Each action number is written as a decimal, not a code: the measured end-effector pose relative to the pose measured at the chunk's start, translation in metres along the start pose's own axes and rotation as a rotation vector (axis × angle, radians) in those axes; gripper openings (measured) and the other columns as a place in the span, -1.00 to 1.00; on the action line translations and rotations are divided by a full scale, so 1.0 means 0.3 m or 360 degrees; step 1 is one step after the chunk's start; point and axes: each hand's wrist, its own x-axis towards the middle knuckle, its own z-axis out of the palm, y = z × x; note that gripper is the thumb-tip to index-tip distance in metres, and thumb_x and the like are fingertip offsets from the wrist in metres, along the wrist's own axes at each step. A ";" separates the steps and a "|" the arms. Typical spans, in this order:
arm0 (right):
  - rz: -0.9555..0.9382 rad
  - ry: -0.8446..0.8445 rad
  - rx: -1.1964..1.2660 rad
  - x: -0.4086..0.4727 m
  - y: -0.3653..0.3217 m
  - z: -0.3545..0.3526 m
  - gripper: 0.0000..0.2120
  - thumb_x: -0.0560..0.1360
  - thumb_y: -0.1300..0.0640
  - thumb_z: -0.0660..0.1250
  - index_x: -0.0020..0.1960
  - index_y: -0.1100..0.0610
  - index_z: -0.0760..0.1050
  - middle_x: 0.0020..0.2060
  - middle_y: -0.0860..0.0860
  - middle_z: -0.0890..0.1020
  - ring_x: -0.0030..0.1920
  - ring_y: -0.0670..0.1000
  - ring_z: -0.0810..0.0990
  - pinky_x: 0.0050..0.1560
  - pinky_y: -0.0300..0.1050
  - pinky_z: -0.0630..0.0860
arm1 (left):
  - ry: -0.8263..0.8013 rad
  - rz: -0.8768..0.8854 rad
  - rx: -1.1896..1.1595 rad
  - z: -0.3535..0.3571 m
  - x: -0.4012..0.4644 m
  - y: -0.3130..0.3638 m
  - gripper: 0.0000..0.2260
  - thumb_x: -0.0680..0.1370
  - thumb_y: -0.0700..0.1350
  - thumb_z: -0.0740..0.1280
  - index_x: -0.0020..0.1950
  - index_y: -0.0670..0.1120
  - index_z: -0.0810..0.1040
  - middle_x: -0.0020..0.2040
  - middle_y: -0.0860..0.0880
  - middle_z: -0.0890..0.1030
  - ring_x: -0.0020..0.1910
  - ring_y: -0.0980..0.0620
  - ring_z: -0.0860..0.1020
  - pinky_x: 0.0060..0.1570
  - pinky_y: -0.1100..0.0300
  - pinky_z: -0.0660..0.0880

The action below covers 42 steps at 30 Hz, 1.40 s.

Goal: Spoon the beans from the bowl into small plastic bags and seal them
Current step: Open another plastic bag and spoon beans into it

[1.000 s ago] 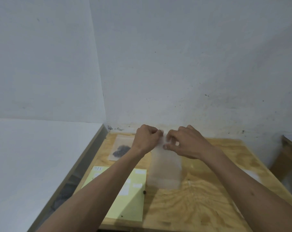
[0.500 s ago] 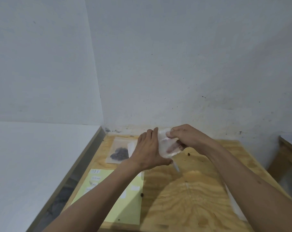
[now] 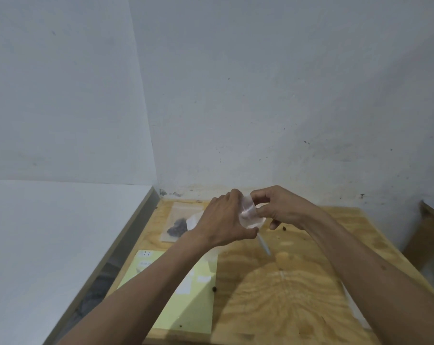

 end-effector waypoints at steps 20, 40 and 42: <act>0.0400 0.0245 -0.1044 -0.004 0.151 0.158 -0.71 0.50 0.17 0.37 0.20 0.15 0.47 0.06 0.11 0.55 -0.04 0.14 0.63 -0.02 0.04 0.60 | 0.0019 -0.0423 0.0033 0.011 0.003 -0.183 -0.22 0.37 0.44 0.41 0.25 -0.17 0.40 0.03 -0.07 0.58 -0.03 -0.09 0.56 -0.08 0.01 0.53; 0.0467 0.1071 -0.0061 0.155 0.235 0.163 -0.60 0.61 0.17 0.20 -0.39 0.25 0.49 -0.49 0.12 0.57 -0.49 0.08 0.51 -0.40 -0.14 0.43 | -0.0290 -0.0474 -0.0030 0.048 0.021 -0.220 -0.29 0.37 0.35 0.47 0.26 -0.13 0.42 0.09 -0.04 0.59 0.02 -0.07 0.58 -0.11 0.06 0.51; 0.0588 0.1114 0.0411 0.159 0.225 0.153 -0.67 0.56 0.21 0.22 -0.32 0.27 0.58 -0.45 0.13 0.59 -0.49 0.08 0.50 -0.39 -0.14 0.46 | -0.0280 -0.0474 -0.0040 0.049 0.021 -0.226 -0.29 0.37 0.34 0.47 0.27 -0.14 0.43 0.08 -0.04 0.60 0.02 -0.07 0.58 -0.10 0.05 0.53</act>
